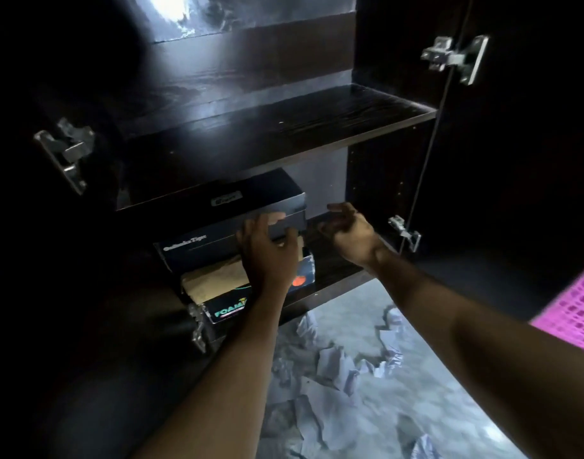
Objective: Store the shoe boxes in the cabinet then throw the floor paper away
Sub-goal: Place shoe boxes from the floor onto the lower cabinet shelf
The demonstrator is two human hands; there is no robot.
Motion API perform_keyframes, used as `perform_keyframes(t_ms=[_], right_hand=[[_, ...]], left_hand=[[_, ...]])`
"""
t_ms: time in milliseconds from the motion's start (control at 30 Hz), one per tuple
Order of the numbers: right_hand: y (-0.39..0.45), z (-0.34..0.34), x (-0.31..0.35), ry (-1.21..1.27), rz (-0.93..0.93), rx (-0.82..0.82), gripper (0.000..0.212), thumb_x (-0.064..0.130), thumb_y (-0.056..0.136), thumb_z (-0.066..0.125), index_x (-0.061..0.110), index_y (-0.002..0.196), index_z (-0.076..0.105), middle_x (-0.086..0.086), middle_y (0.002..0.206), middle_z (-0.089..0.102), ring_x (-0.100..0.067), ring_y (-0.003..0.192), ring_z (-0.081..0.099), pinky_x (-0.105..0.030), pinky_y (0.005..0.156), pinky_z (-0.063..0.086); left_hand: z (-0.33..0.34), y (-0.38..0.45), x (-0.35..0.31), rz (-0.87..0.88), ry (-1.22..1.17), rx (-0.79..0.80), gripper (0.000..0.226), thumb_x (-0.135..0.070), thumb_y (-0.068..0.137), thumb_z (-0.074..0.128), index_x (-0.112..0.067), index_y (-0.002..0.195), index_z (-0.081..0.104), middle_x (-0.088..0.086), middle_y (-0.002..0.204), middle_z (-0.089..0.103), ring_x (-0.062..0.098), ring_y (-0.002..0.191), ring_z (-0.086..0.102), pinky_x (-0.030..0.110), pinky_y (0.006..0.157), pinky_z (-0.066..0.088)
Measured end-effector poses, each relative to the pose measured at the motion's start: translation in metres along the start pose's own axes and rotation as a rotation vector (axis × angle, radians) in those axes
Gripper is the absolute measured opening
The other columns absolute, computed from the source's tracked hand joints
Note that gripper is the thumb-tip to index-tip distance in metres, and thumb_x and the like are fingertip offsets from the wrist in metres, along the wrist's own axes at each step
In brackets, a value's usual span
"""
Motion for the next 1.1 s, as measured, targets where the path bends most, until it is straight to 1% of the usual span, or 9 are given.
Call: perform_keyframes(t_ms=[100,233,433,633,700,800,900,1000,1100], right_hand=[[-0.051,-0.039,-0.006,-0.035,-0.01,-0.06,0.034,0.033,0.087,0.074,0.031,0.12,0.068,0.001,0.118,0.076,-0.017,0.111,0.072,-0.043,0.103,0.056],[-0.129,-0.105,-0.018,-0.089,-0.019,-0.105,0.036,0.03,0.091,0.071,0.028,0.126,0.066,0.005,0.116,0.074,-0.01,0.108,0.071,-0.035,0.101,0.057],[-0.274,-0.24,-0.07,-0.2,0.122,-0.393,0.03,0.023,0.094,0.068,0.014,0.123,0.069,0.001,0.115,0.072,-0.015,0.104,0.071,-0.031,0.092,0.059],[-0.416,-0.325,-0.117,-0.197,0.309,-0.705,0.029,0.03,0.09,0.066,0.017,0.114,0.073,0.002,0.103,0.075,-0.014,0.094,0.074,-0.029,0.082,0.06],[-0.455,-0.346,-0.135,-0.178,0.375,-0.788,0.023,0.021,0.094,0.068,0.014,0.115,0.074,0.002,0.107,0.077,-0.011,0.098,0.073,-0.029,0.089,0.06],[-0.499,-0.373,-0.172,-0.13,0.483,-0.903,0.019,0.013,0.096,0.067,0.011,0.114,0.073,-0.001,0.106,0.077,-0.01,0.095,0.072,-0.032,0.088,0.059],[-0.518,-0.394,-0.222,-0.059,0.594,-0.969,0.021,0.018,0.098,0.064,0.012,0.117,0.069,0.0,0.106,0.073,-0.01,0.094,0.07,-0.039,0.09,0.059],[-0.516,-0.414,-0.268,-0.024,0.675,-1.047,0.033,0.026,0.097,0.061,0.012,0.126,0.064,-0.004,0.117,0.07,-0.024,0.108,0.067,-0.044,0.099,0.055],[-0.5,-0.437,-0.306,0.035,0.687,-1.08,0.041,0.027,0.099,0.059,0.006,0.134,0.055,-0.005,0.129,0.064,-0.024,0.12,0.06,-0.042,0.107,0.049]], left_hand=[[0.027,-0.029,-0.04,0.076,-0.073,0.084,0.028,-0.03,0.08,0.058,-0.017,0.1,0.072,0.006,0.104,0.071,0.031,0.101,0.062,0.035,0.087,0.049],[0.066,-0.077,-0.098,0.2,-0.19,0.224,0.025,-0.032,0.081,0.059,-0.022,0.1,0.073,0.0,0.097,0.072,0.027,0.097,0.066,0.041,0.088,0.053],[0.145,-0.196,-0.195,0.21,-0.433,0.646,0.017,-0.019,0.083,0.064,-0.024,0.097,0.071,-0.002,0.092,0.072,0.003,0.083,0.068,0.027,0.071,0.057],[0.2,-0.336,-0.276,0.323,-0.47,0.983,0.014,-0.012,0.086,0.072,-0.021,0.096,0.074,-0.006,0.094,0.073,-0.004,0.081,0.066,0.02,0.075,0.056],[0.218,-0.379,-0.292,0.296,-0.451,1.114,0.014,-0.013,0.087,0.073,-0.021,0.098,0.074,-0.006,0.096,0.074,-0.001,0.084,0.067,0.021,0.08,0.056],[0.252,-0.431,-0.3,0.225,-0.385,1.289,0.013,-0.014,0.088,0.075,-0.022,0.099,0.07,-0.006,0.095,0.072,0.012,0.089,0.07,0.031,0.086,0.056],[0.289,-0.46,-0.297,0.116,-0.304,1.347,0.018,-0.018,0.091,0.074,-0.018,0.108,0.069,-0.001,0.105,0.071,0.023,0.101,0.07,0.031,0.089,0.054],[0.328,-0.472,-0.292,0.041,-0.212,1.372,0.031,-0.03,0.093,0.072,-0.017,0.121,0.065,0.0,0.114,0.069,0.024,0.104,0.07,0.032,0.092,0.054],[0.374,-0.491,-0.3,0.029,-0.166,1.449,0.046,-0.044,0.088,0.069,-0.021,0.126,0.06,0.002,0.117,0.067,0.027,0.105,0.067,0.036,0.089,0.053]])
Point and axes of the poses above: each hand's wrist, its own y-axis towards the middle knuckle, its own z-axis out of the palm, x = y × z, the point moved 9 cm from there along y, towards the middle knuckle
